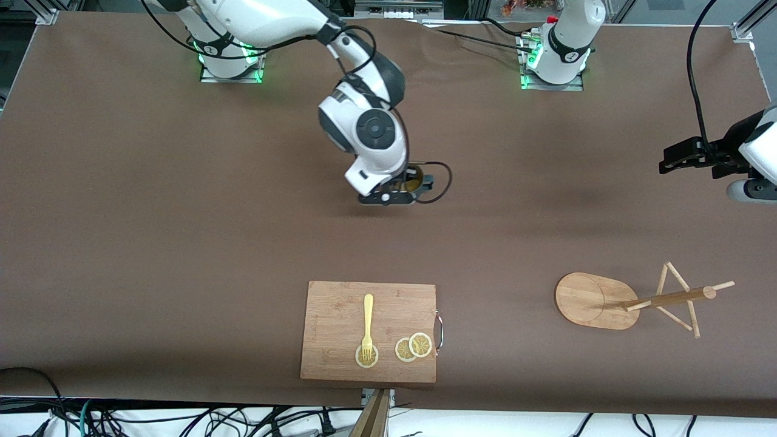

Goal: Pass cup and hang on rack
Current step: 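Lift the mug with the right gripper while the left gripper approaches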

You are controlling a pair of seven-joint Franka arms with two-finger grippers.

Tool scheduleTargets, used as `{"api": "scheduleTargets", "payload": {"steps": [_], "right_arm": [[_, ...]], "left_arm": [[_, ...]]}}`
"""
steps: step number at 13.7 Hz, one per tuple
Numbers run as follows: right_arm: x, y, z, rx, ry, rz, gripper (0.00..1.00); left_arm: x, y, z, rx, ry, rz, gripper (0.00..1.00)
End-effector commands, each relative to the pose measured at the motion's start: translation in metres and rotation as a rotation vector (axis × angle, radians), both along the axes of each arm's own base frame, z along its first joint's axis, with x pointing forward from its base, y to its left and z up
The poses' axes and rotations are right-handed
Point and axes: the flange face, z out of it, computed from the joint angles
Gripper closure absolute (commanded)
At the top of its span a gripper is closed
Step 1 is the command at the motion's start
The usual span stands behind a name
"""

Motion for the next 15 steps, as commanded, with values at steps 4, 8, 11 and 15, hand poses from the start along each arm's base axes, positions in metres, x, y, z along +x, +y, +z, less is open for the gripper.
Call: {"api": "scheduleTargets", "payload": {"steps": [4,8,11,15], "right_arm": [[-0.055,0.069,-0.023,-0.044,-0.071,-0.018,1.0],[-0.069,0.084,-0.039,-0.022,-0.102,-0.05,1.0],[-0.074,0.087,-0.039,-0.023,-0.108,-0.041,0.97],[-0.07,0.085,-0.033,-0.024,-0.114,-0.044,0.64]], "left_arm": [[0.002,-0.035,-0.011,0.005,0.045,-0.064,0.0],[-0.001,-0.046,-0.029,-0.018,0.125,-0.161,0.0],[-0.005,-0.069,-0.052,-0.057,0.169,-0.285,0.0],[-0.029,-0.129,-0.087,-0.116,0.195,-0.501,0.0]]}}
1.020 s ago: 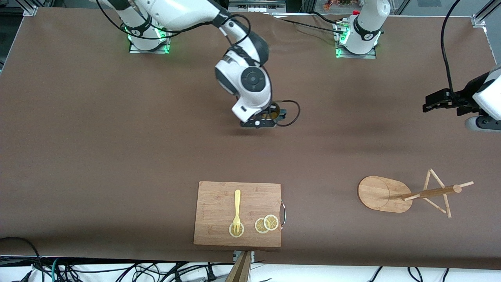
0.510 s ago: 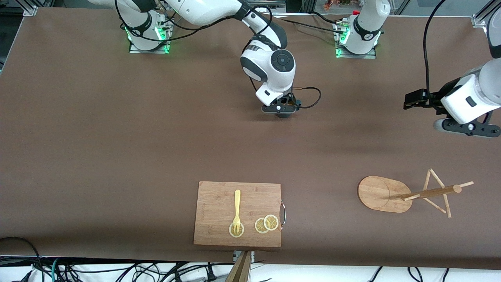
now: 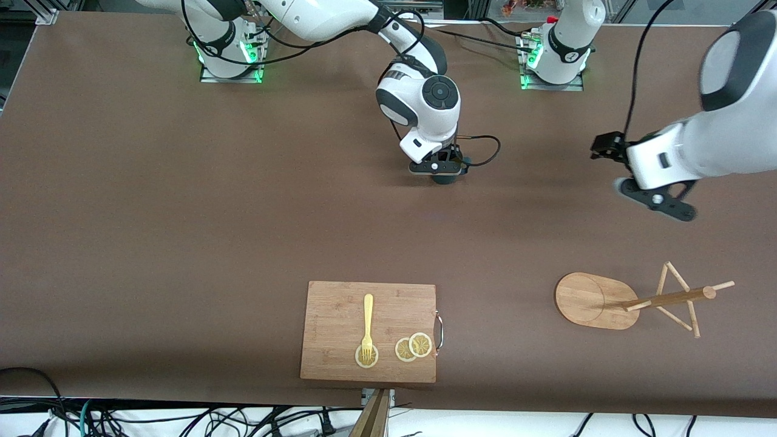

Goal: Pass cup and hang on rack
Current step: 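Set the mug on the table with the right gripper and withdraw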

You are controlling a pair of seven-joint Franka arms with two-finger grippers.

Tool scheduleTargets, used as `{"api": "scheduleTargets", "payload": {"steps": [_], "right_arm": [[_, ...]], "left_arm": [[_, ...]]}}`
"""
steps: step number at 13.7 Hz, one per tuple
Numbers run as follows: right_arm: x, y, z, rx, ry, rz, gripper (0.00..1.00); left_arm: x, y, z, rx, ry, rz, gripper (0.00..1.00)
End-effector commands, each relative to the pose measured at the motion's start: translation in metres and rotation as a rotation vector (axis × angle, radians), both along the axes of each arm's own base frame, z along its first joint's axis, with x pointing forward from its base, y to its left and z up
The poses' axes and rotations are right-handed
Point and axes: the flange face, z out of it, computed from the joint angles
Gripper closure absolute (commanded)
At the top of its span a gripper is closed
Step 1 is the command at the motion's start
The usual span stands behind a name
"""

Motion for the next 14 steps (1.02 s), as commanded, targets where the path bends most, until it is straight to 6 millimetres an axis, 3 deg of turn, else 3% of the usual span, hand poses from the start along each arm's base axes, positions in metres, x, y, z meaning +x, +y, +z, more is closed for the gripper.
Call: {"api": "scheduleTargets", "payload": {"steps": [1,4,7,8,9,11,12,14], "right_arm": [[0.007,0.003,0.015,-0.002,-0.032,-0.013,0.54],[0.014,-0.002,0.053,-0.006,-0.026,-0.019,0.44],[0.056,-0.035,0.115,-0.042,-0.002,-0.069,0.41],[0.082,-0.059,0.133,-0.043,0.005,-0.098,0.39],[0.105,-0.085,0.162,-0.01,0.009,-0.099,0.28],[0.152,-0.147,0.199,0.061,0.051,-0.08,0.0],[0.167,-0.176,0.218,0.067,0.054,-0.046,0.0],[0.187,-0.229,0.237,0.038,0.09,-0.008,0.0]], "left_arm": [[-0.027,-0.04,-0.017,-0.049,-0.023,-0.14,0.0],[-0.043,-0.061,-0.053,-0.118,-0.037,-0.27,0.0],[-0.048,-0.057,-0.086,-0.247,-0.073,-0.384,0.0],[-0.048,-0.053,-0.096,-0.291,-0.088,-0.417,0.0],[-0.047,-0.048,-0.107,-0.342,-0.111,-0.448,0.0],[-0.051,-0.039,-0.136,-0.446,-0.167,-0.488,0.0],[-0.055,-0.038,-0.15,-0.489,-0.191,-0.503,0.0],[-0.062,-0.032,-0.178,-0.55,-0.264,-0.533,0.0]]}}
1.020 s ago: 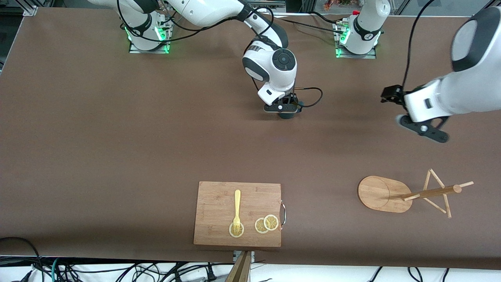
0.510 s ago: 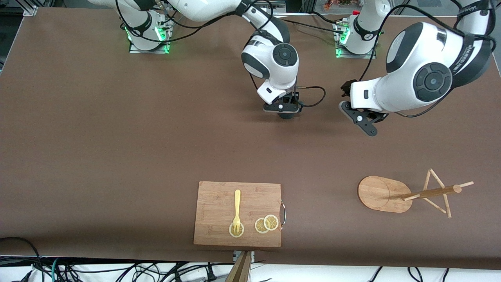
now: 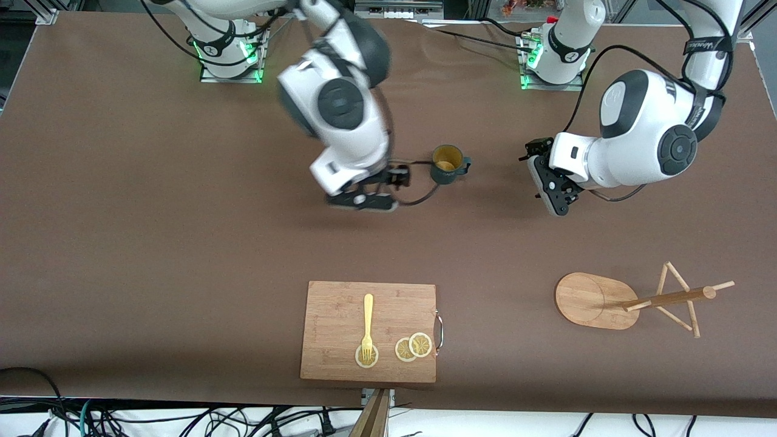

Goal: Pass cup and hang on rack
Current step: 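Set the mug on the table with the right gripper and withdraw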

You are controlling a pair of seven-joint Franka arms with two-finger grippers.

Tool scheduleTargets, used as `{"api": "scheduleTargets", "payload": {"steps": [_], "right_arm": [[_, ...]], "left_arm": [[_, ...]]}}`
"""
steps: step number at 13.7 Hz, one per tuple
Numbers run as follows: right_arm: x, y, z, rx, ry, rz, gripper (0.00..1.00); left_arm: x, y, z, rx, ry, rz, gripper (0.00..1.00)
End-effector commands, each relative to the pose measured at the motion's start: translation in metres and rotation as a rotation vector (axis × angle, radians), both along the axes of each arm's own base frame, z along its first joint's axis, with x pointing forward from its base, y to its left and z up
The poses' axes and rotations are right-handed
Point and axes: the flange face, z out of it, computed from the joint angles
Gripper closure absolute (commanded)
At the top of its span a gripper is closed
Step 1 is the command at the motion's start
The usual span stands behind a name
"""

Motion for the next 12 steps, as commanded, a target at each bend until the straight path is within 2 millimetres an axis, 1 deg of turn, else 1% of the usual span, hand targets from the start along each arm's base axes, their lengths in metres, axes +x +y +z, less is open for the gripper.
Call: {"api": "scheduleTargets", "payload": {"steps": [1,2,3,4,5,7,9,11,12], "right_arm": [[0.007,-0.051,0.028,-0.01,0.058,0.085,0.0],[0.012,-0.078,0.041,-0.016,0.071,0.11,0.0],[0.015,-0.105,0.05,-0.025,0.089,0.123,0.0],[0.012,-0.133,0.063,-0.032,0.097,0.129,0.0],[0.007,-0.165,0.071,-0.037,0.097,0.152,0.0],[-0.005,-0.221,0.085,-0.045,0.078,0.201,0.0],[-0.018,-0.268,0.092,-0.041,0.071,0.244,0.0],[-0.027,-0.321,0.083,-0.017,0.031,0.317,0.0],[-0.032,-0.341,0.077,-0.009,0.023,0.331,0.0]], "left_arm": [[-0.023,0.01,-0.031,-0.11,-0.093,-0.027,0.0],[-0.032,0.013,-0.049,-0.163,-0.129,-0.028,0.0],[-0.039,0.016,-0.062,-0.22,-0.159,-0.033,0.0],[-0.044,0.016,-0.072,-0.274,-0.181,-0.057,0.0],[-0.047,0.018,-0.077,-0.303,-0.202,-0.097,0.0],[-0.057,0.021,-0.094,-0.336,-0.204,-0.133,0.0],[-0.072,0.02,-0.123,-0.43,-0.215,-0.135,0.0],[-0.093,0.02,-0.15,-0.532,-0.257,-0.109,0.0],[-0.103,0.022,-0.16,-0.564,-0.294,-0.103,0.0]]}}
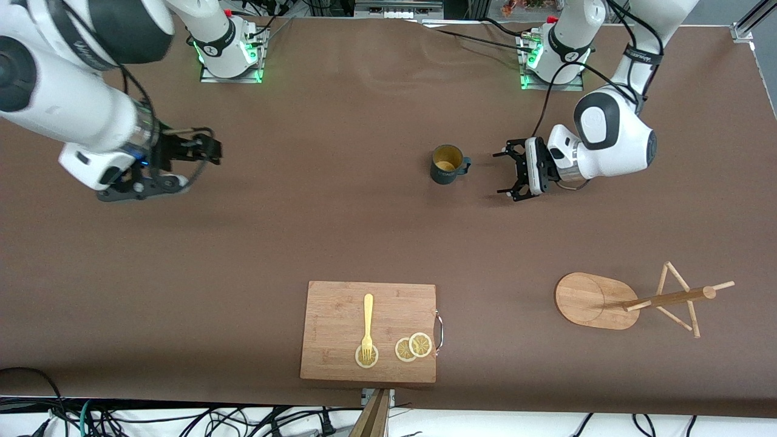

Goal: Pass cup and hang on rack
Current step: 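Grasp the teal mug body with the left gripper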

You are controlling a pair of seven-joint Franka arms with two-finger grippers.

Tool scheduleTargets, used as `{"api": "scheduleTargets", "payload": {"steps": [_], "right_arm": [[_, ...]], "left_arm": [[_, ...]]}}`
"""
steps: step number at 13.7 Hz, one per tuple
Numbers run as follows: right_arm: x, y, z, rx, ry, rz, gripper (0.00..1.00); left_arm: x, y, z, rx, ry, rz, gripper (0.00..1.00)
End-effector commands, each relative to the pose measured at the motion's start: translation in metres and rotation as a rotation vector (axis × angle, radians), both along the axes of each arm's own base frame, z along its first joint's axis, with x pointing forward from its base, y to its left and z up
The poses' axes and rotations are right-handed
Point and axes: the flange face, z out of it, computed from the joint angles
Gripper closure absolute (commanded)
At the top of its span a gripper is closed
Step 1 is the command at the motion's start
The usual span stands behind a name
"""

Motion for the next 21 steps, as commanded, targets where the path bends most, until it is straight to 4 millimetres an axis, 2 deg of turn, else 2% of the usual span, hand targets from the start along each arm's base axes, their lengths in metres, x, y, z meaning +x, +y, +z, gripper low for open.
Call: {"api": "scheduleTargets", "payload": {"steps": [1,2,4,5,6,10,12,16,18,19,21], "right_arm": [[-0.029,-0.045,-0.014,0.037,-0.028,0.055,0.0],[-0.029,-0.053,-0.011,0.03,-0.025,0.054,0.0],[-0.023,-0.063,0.02,-0.004,-0.045,0.036,0.0],[-0.021,-0.077,0.038,-0.026,-0.065,0.016,0.0],[-0.02,-0.093,0.046,-0.027,-0.073,0.003,0.0],[-0.024,-0.082,0.05,-0.015,-0.072,-0.002,0.0],[-0.026,-0.074,0.049,-0.02,-0.069,0.017,0.0],[-0.033,-0.078,0.041,-0.025,-0.06,0.017,0.0],[-0.036,-0.092,0.036,-0.02,-0.068,0.007,0.0],[-0.035,-0.095,0.037,-0.02,-0.074,0.002,0.0],[-0.034,-0.084,0.037,-0.028,-0.075,0.023,0.0]], "left_arm": [[-0.027,0.005,-0.028,-0.085,-0.082,0.015,0.0],[-0.037,0.007,-0.041,-0.107,-0.091,0.031,0.0],[-0.056,0.006,-0.069,-0.158,-0.14,0.055,0.0],[-0.064,0.006,-0.082,-0.179,-0.159,0.065,0.0],[-0.066,0.003,-0.089,-0.188,-0.172,0.074,0.0],[-0.07,-0.009,-0.098,-0.195,-0.168,0.098,0.0],[-0.077,-0.023,-0.106,-0.194,-0.191,0.12,0.0],[-0.079,-0.035,-0.111,-0.197,-0.189,0.125,0.0],[-0.082,-0.041,-0.112,-0.192,-0.197,0.134,0.0],[-0.081,-0.041,-0.112,-0.182,-0.213,0.129,0.04],[-0.082,-0.046,-0.112,-0.184,-0.212,0.15,0.28]]}}
